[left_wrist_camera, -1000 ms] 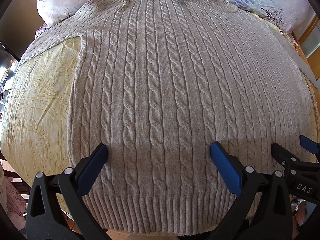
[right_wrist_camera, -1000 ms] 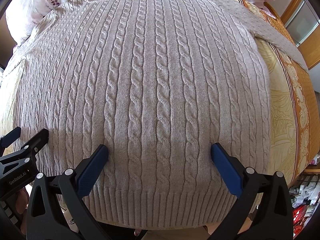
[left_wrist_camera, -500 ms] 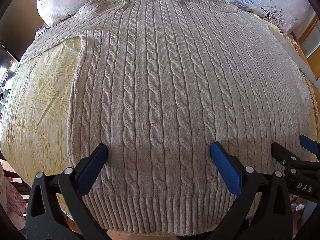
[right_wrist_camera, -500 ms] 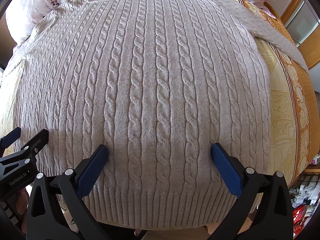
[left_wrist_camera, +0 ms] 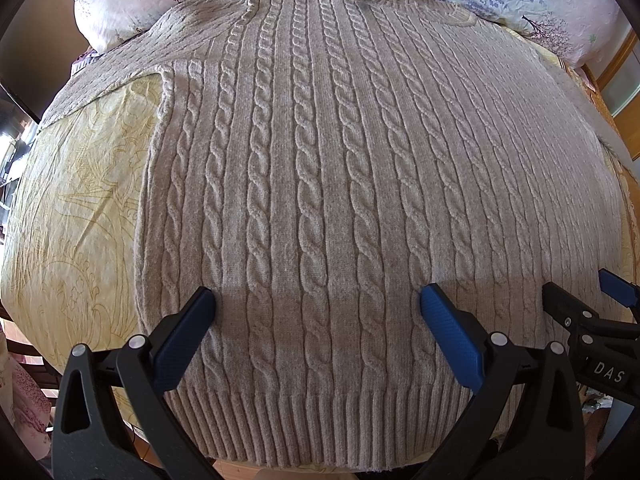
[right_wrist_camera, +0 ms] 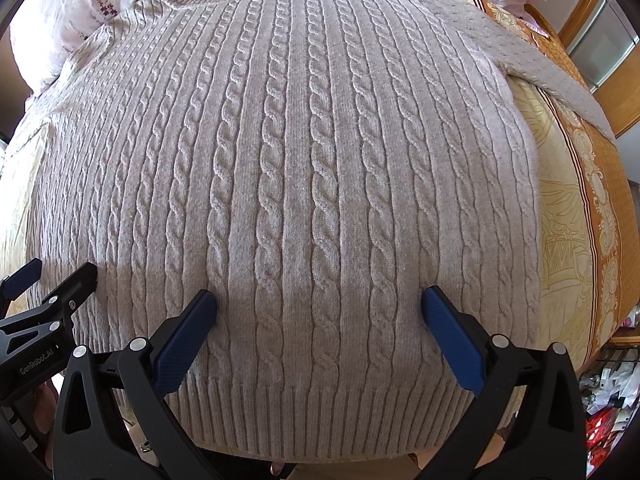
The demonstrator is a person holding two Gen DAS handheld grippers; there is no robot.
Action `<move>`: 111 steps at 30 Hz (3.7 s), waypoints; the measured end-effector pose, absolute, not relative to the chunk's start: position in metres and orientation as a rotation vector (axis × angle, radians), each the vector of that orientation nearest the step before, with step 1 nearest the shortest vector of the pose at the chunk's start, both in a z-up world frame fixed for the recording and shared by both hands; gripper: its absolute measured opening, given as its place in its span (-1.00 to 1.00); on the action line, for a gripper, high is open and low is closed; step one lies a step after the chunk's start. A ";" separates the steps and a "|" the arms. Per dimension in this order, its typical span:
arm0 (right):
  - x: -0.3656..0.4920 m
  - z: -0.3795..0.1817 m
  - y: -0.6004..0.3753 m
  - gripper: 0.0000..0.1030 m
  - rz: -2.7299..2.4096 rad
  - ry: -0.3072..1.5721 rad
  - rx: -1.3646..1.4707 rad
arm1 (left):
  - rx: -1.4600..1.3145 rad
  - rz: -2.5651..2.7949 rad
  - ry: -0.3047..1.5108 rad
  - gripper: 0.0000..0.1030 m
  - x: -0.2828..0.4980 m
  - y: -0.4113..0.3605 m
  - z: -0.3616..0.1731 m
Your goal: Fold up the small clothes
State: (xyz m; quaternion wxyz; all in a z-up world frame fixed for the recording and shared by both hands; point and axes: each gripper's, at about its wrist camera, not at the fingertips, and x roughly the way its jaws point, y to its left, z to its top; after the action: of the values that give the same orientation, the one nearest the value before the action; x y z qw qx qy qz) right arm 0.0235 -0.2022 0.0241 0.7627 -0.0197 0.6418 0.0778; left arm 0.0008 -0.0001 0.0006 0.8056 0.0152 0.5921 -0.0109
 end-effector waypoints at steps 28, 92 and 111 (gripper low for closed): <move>0.056 0.032 -0.230 0.97 0.358 1.230 0.256 | 0.031 -0.032 1.230 0.96 0.015 -0.001 0.007; 0.232 0.051 -0.460 -0.83 0.371 0.677 1.099 | -0.302 -0.168 0.993 0.96 0.112 0.036 0.007; 0.224 -0.033 -0.284 -0.77 0.613 1.225 0.877 | -0.281 -0.166 0.983 0.96 0.112 0.033 0.006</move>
State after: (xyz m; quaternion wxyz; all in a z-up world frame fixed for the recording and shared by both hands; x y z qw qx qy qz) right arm 0.2237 -0.2842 -0.0325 0.6872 0.3919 0.5470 0.2737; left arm 0.1116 0.0326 0.0058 0.8689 -0.1341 0.4698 -0.0792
